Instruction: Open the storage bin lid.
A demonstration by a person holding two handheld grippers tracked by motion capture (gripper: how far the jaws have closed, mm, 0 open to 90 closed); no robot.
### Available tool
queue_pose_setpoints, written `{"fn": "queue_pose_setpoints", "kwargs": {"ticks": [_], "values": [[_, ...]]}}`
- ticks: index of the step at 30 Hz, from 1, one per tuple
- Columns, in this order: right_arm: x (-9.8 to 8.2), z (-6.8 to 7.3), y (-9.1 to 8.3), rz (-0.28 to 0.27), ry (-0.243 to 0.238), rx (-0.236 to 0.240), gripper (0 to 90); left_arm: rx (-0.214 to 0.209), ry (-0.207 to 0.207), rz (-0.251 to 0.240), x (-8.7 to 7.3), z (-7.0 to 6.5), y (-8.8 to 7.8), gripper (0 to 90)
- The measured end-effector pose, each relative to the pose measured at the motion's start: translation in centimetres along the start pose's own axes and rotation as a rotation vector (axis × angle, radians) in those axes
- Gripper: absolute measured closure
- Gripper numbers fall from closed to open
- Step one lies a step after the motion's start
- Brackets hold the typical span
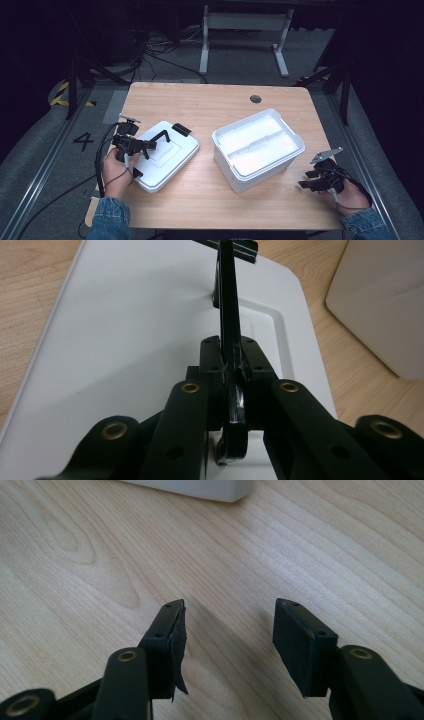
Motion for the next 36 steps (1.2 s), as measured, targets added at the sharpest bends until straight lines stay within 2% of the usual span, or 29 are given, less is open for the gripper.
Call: {"fn": "queue_pose_setpoints", "kwargs": {"ticks": [6,8,9,13,15,17,19,21,26,29,33,36], "values": [[0.0,0.0,0.0,0.0,0.0,0.0,47.3,-0.002,-0.025,0.028,-0.3,0.4,0.4,81.8],[0.0,0.1,0.0,0.002,0.001,-0.001,47.2,-0.001,-0.022,0.037,-0.3,0.5,0.6,80.2],[0.0,0.1,0.0,0.002,0.0,-0.001,47.2,-0.005,-0.036,0.043,-0.3,0.6,0.7,77.7],[-0.1,0.0,0.0,0.002,0.0,0.001,47.2,-0.023,-0.054,0.02,-0.2,0.7,0.5,72.7],[-0.1,0.0,0.0,0.002,0.001,0.001,47.1,-0.018,-0.06,0.014,-0.2,0.8,0.3,69.1],[-0.1,0.0,0.0,0.003,0.001,0.001,47.1,0.017,-0.053,0.005,-0.2,1.0,0.0,65.6],[-0.1,0.0,0.1,0.004,0.002,0.002,47.1,0.028,-0.056,-0.007,-0.1,0.9,-0.2,60.6],[-0.1,0.0,0.1,0.005,0.002,0.002,47.0,0.028,-0.05,-0.009,0.0,0.9,-0.4,60.0],[-0.1,0.0,0.2,0.006,0.005,0.004,46.9,0.061,-0.015,-0.035,0.5,-0.1,-1.4,56.6],[-0.1,0.0,0.2,0.007,0.002,0.004,46.9,0.041,-0.008,-0.061,0.8,-0.9,-2.0,56.2],[-0.1,0.0,0.1,0.005,0.003,0.003,46.9,0.031,0.003,-0.058,0.8,-1.8,-2.3,55.4],[-0.1,-0.1,0.0,0.001,0.002,0.001,46.9,0.019,0.035,-0.054,1.0,-3.5,-2.6,54.3]]}}
Point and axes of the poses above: each handheld gripper's, and its own axes: y roughly forward along the jaws, x roughly out of its top, z roughly to its left, the point moved 4 cm from there along y, roughly forward along the jaws, and after that the axes turned 13 degrees about -z, right-handed, at the moved point
